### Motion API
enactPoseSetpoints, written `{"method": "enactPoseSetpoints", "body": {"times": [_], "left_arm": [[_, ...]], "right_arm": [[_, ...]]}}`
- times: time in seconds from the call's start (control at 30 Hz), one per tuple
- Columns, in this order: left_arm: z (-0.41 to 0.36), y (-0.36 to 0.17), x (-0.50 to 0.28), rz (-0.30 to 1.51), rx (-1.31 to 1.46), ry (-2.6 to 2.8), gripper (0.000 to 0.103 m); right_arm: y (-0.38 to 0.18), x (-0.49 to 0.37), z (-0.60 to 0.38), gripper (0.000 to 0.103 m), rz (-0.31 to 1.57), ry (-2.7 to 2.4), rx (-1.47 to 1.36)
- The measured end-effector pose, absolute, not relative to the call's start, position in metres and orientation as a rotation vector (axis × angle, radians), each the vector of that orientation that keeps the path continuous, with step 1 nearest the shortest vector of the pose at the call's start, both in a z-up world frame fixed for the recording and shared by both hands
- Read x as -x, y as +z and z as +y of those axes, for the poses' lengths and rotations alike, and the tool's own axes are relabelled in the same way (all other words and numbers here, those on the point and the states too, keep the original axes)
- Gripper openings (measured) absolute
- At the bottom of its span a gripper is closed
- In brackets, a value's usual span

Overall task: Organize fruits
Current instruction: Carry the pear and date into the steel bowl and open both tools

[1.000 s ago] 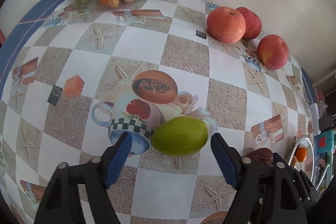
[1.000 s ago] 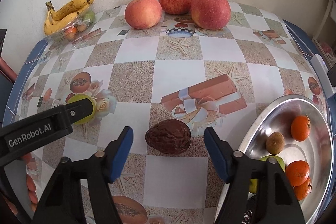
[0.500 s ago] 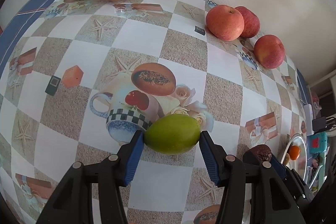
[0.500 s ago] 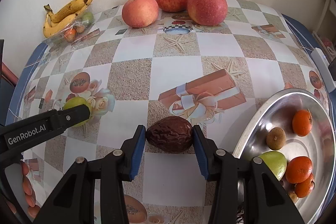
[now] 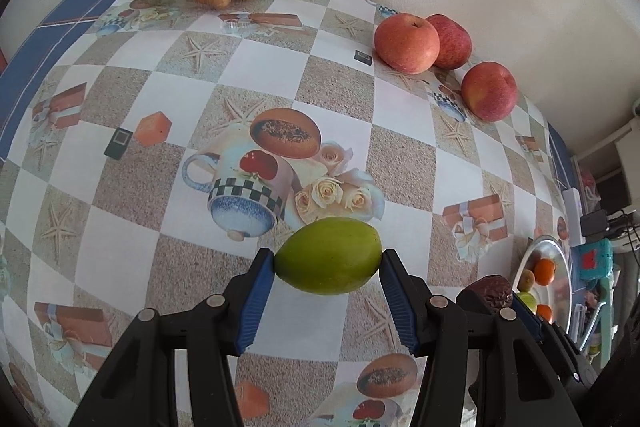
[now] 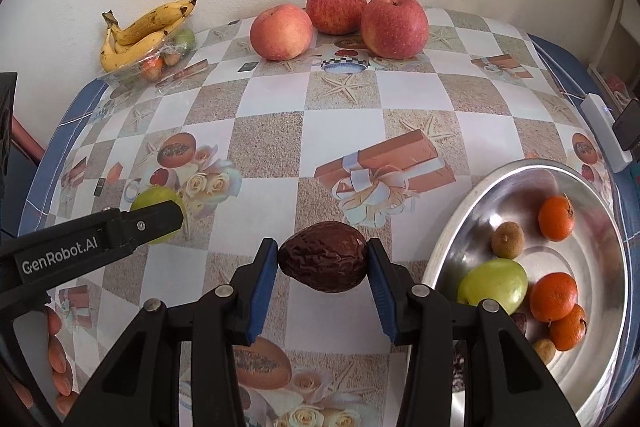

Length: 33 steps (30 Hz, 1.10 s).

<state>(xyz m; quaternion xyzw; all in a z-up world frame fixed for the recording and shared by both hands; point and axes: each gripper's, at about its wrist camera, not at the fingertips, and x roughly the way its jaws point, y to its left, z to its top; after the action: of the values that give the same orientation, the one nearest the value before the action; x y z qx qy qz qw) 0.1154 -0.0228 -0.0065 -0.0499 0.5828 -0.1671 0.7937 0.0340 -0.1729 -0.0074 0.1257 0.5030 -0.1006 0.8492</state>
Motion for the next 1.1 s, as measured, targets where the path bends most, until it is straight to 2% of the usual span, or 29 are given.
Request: {"method": "enactPoseSetpoints", "body": {"times": [0.67, 1.1], "left_arm": [[-0.03, 0.019, -0.062, 1.18, 0.047, -0.419, 0.057], [-0.076, 0.022, -0.04, 1.173, -0.006, -0.559, 0.057]], "right_arm": [[0.015, 0.025, -0.173, 0.047, 1.015, -0.239, -0.317], [0.016, 0.055, -0.248, 0.047, 1.0, -0.451, -0.436]]}}
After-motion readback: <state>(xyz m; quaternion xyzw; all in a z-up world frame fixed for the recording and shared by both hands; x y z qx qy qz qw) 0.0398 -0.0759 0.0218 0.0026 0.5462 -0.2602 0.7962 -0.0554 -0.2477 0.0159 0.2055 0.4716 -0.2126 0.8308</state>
